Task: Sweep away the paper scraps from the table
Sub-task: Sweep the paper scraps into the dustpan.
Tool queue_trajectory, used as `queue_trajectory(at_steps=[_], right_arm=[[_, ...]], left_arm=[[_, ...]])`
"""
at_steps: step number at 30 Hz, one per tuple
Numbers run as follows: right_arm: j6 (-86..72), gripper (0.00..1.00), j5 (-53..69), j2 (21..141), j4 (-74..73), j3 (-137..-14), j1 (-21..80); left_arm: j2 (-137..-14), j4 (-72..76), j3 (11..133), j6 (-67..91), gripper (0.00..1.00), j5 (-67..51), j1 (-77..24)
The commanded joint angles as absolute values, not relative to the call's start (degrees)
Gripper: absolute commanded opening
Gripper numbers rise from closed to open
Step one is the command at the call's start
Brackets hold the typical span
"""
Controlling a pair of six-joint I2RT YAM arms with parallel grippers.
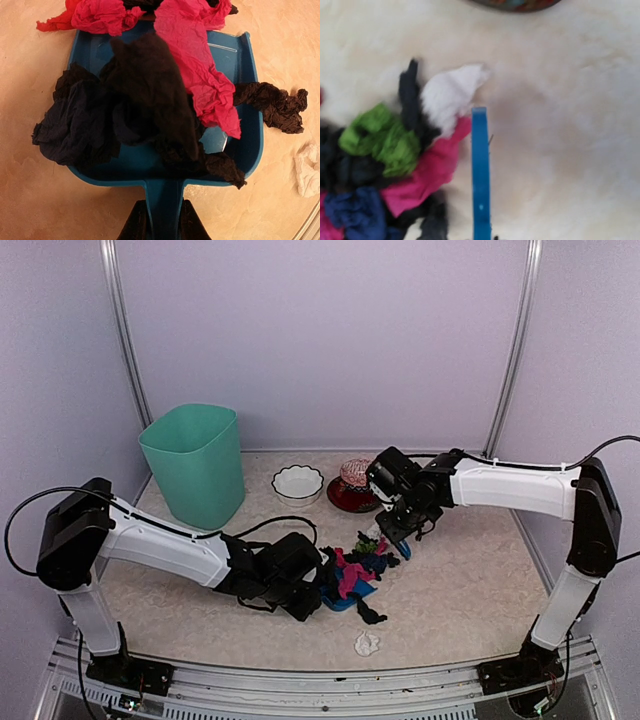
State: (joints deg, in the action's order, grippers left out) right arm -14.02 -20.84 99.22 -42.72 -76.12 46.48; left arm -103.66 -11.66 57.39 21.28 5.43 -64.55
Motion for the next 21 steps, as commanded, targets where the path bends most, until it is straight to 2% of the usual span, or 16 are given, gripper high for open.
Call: queue_trajectory(at_steps=[1, 9, 21], right_arm=[[-13.27, 0.00, -27.47, 99.57, -45.07, -80.50, 46.23], [-10.23, 0.00, -20.58, 103.37, -38.08, -80.23, 45.87], [-10.28, 0.00, -12.04, 103.27, -38.42, -76.89, 48.24]], left_arm=[[-104.68, -18.04, 57.55, 22.74, 0.00, 7.20, -63.46], [-105.27, -18.65, 58.52, 22.50, 0.00, 7.15, -63.36], [-106.11, -19.30, 59.12, 22.37, 0.00, 7.35, -63.21]])
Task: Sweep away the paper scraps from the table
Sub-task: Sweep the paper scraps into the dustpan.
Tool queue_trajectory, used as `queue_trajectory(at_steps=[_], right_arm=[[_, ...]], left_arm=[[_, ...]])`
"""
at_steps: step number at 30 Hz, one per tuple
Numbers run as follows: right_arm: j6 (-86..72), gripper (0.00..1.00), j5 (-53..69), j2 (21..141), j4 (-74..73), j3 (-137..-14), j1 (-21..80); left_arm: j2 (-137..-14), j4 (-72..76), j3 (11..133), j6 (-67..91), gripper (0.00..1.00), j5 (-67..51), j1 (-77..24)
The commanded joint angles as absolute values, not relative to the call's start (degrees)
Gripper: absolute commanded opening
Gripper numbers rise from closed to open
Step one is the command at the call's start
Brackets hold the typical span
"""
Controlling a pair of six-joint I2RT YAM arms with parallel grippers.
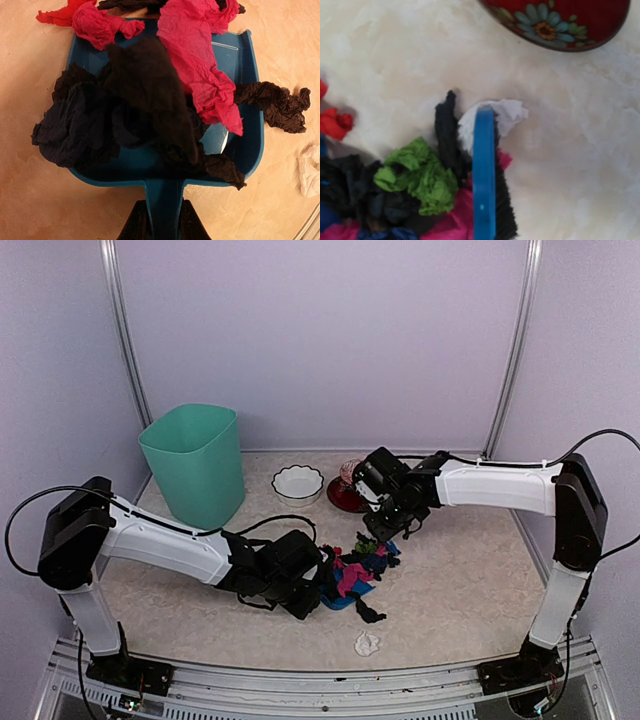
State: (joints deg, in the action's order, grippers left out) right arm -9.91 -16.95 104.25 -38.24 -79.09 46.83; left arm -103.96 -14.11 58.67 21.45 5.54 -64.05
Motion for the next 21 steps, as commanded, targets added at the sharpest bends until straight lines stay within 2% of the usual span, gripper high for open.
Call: queue_trajectory(at_steps=[1, 21], right_arm=[[-10.51, 0.00, -11.67, 102.94, -38.53, -76.55, 48.62], [-15.34, 0.00, -4.93, 99.99, -38.66, -75.46, 55.08]], left_arm=[[-106.16, -19.19, 59.15, 22.36, 0.00, 7.32, -63.13], [-107.71, -16.38, 57.95, 22.83, 0.00, 6.37, -61.71]])
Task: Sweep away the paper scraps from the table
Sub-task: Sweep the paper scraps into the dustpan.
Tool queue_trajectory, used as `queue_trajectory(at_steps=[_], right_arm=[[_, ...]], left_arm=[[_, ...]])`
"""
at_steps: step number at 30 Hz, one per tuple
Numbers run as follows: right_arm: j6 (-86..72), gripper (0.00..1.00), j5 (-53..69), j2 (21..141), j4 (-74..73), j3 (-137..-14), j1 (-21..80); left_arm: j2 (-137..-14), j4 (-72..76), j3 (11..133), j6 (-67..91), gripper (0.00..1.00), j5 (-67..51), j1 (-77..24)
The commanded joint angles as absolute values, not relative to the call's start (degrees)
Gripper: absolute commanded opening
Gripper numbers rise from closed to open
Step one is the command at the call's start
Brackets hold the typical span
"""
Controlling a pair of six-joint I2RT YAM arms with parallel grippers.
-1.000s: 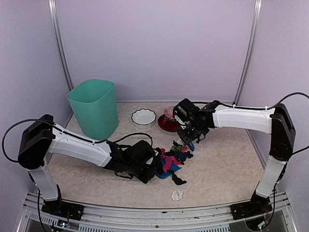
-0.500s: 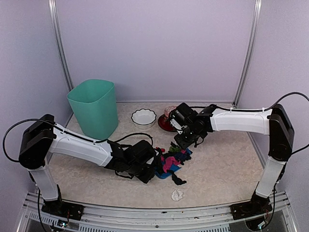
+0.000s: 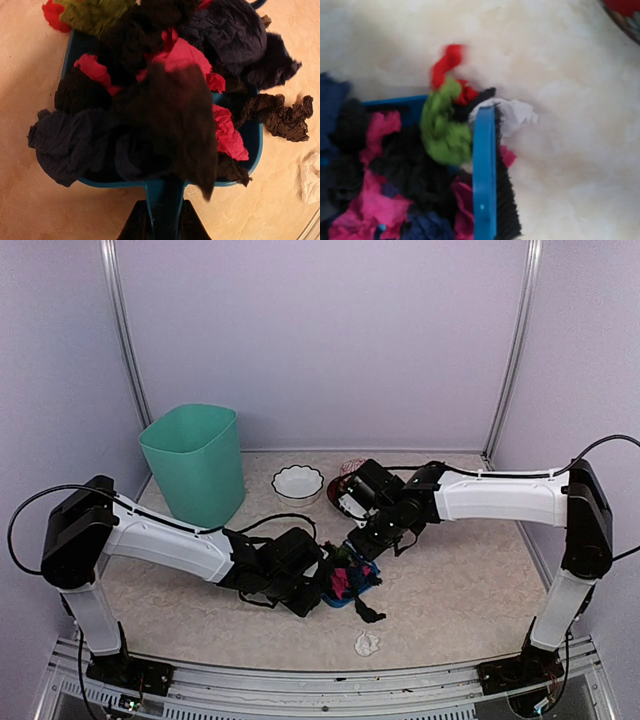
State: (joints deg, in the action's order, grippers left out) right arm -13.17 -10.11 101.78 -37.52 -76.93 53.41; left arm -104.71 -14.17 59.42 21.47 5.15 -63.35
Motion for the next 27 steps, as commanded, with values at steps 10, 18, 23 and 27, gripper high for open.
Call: queue_trajectory(at_steps=[10, 18, 23, 27], right_arm=[[-16.91, 0.00, -8.33, 98.70, -40.97, -76.03, 55.79], [-17.47, 0.00, -9.56, 97.97, -41.60, -76.67, 55.75], [-18.35, 0.00, -10.06, 96.53, -41.55, -76.32, 55.77], [-19.48, 0.00, -11.52, 94.64, -42.23, -75.93, 55.81]], left_arm=[[-107.40, -12.65, 55.88, 23.06, 0.00, 6.77, -61.61], [-104.78, -6.58, 51.67, 22.86, 0.00, 7.48, -61.60], [-103.29, -3.55, 49.88, 22.80, 0.00, 7.91, -61.61], [-101.92, -1.69, 48.63, 22.79, 0.00, 8.32, -61.61]])
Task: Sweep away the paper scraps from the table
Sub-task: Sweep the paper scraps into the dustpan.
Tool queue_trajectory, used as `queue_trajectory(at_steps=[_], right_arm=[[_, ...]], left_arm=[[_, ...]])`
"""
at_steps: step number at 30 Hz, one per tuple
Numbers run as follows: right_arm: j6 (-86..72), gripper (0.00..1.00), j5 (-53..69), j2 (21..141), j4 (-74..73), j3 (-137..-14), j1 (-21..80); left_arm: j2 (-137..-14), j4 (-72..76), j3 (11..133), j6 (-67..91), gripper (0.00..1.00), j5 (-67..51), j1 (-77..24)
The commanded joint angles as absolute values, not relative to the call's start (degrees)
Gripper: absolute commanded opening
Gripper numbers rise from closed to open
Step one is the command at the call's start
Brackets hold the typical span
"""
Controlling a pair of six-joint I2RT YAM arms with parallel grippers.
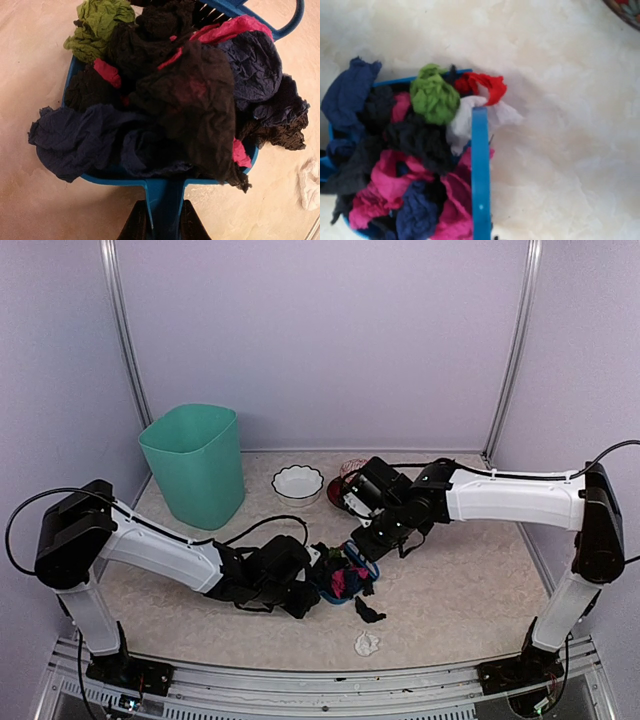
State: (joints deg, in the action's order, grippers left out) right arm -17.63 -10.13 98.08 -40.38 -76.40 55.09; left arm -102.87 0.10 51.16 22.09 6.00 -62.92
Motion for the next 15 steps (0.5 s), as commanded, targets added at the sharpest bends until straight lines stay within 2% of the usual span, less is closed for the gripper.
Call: queue_trajectory(at_steps=[1, 15], right_arm=[[-19.85, 0.00, -12.45, 94.16, -42.57, -75.79, 55.80], [-25.33, 0.00, -18.50, 87.13, -43.74, -73.91, 54.69]], left_arm=[[-101.54, -1.34, 48.38, 22.69, 0.00, 8.50, -61.61], [-95.47, 0.54, 46.29, 22.24, 0.00, 11.06, -61.70]])
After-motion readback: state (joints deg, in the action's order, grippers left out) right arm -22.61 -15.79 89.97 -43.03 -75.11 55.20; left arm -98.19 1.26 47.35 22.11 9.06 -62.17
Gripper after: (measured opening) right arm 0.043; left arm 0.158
